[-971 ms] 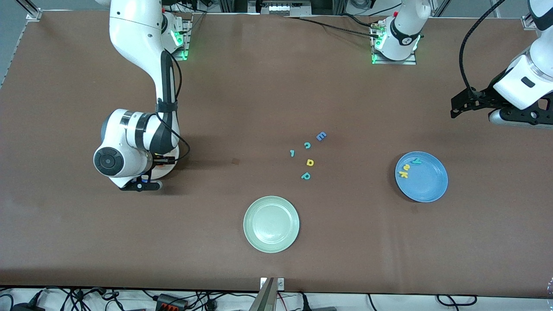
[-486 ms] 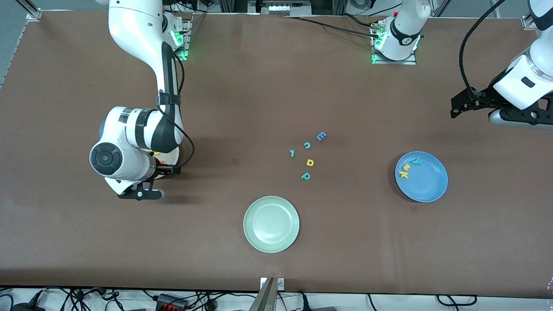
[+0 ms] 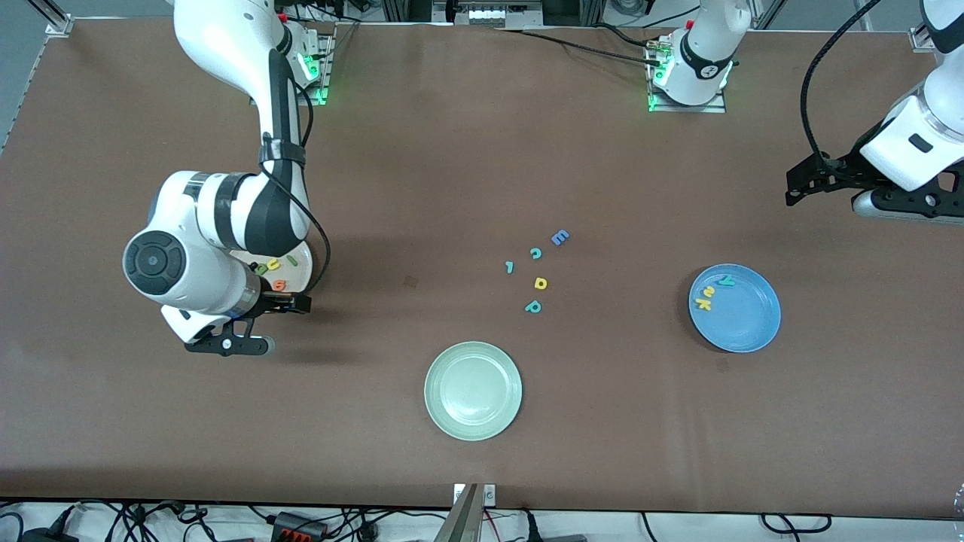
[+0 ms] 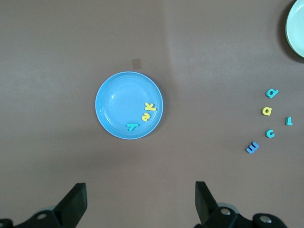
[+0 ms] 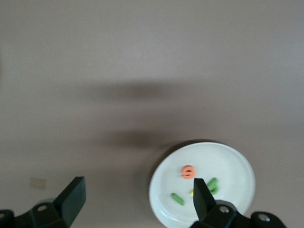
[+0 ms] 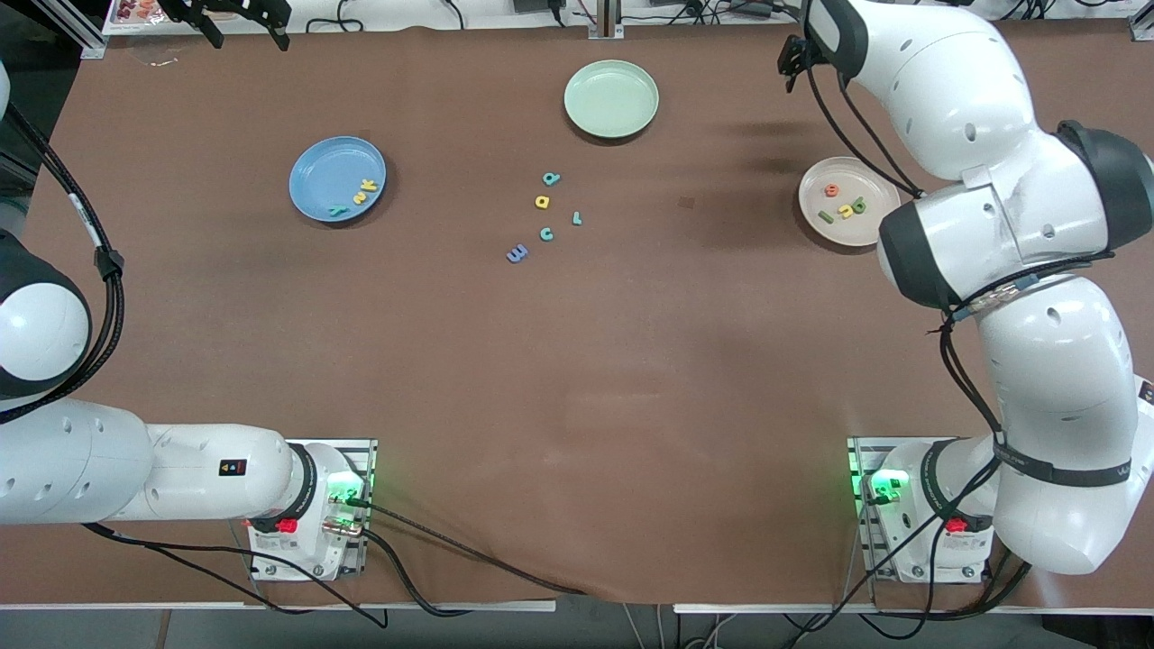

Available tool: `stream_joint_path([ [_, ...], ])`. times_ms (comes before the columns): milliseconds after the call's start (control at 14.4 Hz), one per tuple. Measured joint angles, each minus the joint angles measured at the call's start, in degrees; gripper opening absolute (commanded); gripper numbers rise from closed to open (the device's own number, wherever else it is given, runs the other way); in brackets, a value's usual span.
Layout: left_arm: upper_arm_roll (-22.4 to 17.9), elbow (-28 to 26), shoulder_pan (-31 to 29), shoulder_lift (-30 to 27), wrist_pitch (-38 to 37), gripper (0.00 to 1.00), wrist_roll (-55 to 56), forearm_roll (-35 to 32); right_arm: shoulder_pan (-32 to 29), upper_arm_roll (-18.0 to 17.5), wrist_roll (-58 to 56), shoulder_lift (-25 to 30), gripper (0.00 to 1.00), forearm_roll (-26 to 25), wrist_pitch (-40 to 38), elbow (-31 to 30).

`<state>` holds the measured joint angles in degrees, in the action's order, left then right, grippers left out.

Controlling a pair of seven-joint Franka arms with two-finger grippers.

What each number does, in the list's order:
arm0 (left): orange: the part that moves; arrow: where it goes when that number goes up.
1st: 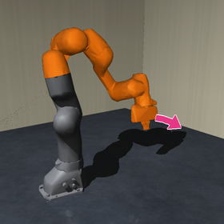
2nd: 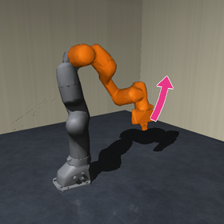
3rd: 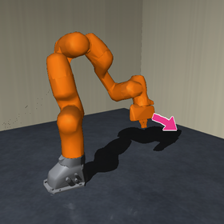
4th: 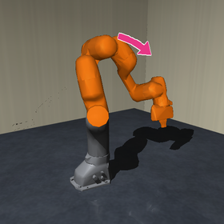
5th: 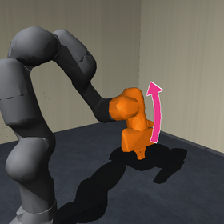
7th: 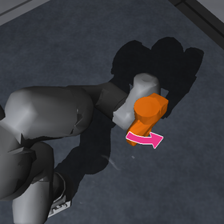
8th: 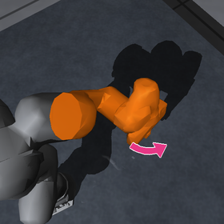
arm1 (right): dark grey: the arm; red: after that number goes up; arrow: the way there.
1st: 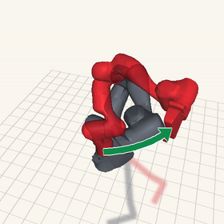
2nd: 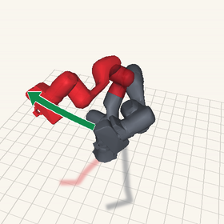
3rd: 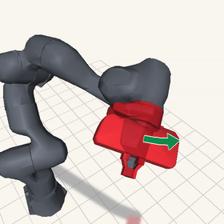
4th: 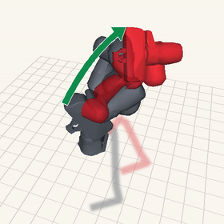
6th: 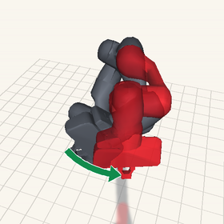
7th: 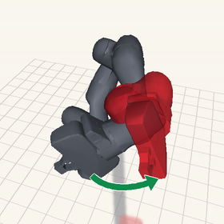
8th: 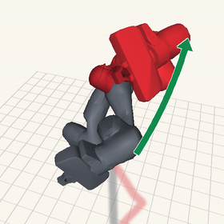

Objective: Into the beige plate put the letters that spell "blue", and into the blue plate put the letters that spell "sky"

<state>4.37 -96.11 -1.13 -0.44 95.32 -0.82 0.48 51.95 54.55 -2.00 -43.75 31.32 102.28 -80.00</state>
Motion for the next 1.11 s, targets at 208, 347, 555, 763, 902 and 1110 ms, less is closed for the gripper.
stream_joint_path([
  [208,0.0,0.0,0.0,0.0,0.0,1.00,0.0,0.0,-1.0,-2.2,1.4,5.5,1.00,-7.3,-1.2,0.8],
  [347,0.0,0.0,0.0,0.0,0.0,1.00,0.0,0.0,-2.8,-4.5,4.7,9.3,1.00,-9.7,-3.5,0.9],
  [555,0.0,0.0,0.0,0.0,0.0,1.00,0.0,0.0,-9.8,-9.4,6.2,13.5,1.00,-11.9,-9.1,3.1],
  [763,0.0,0.0,0.0,0.0,0.0,1.00,0.0,0.0,-20.0,-18.1,6.2,15.8,1.00,-15.5,-13.4,7.7],
  [902,0.0,0.0,0.0,0.0,0.0,1.00,0.0,0.0,-25.0,-23.3,6.3,17.1,1.00,-18.5,-13.6,8.8],
  [1110,0.0,0.0,0.0,0.0,0.0,1.00,0.0,0.0,-32.4,-31.1,6.5,19.3,1.00,-22.7,-13.0,9.2],
])
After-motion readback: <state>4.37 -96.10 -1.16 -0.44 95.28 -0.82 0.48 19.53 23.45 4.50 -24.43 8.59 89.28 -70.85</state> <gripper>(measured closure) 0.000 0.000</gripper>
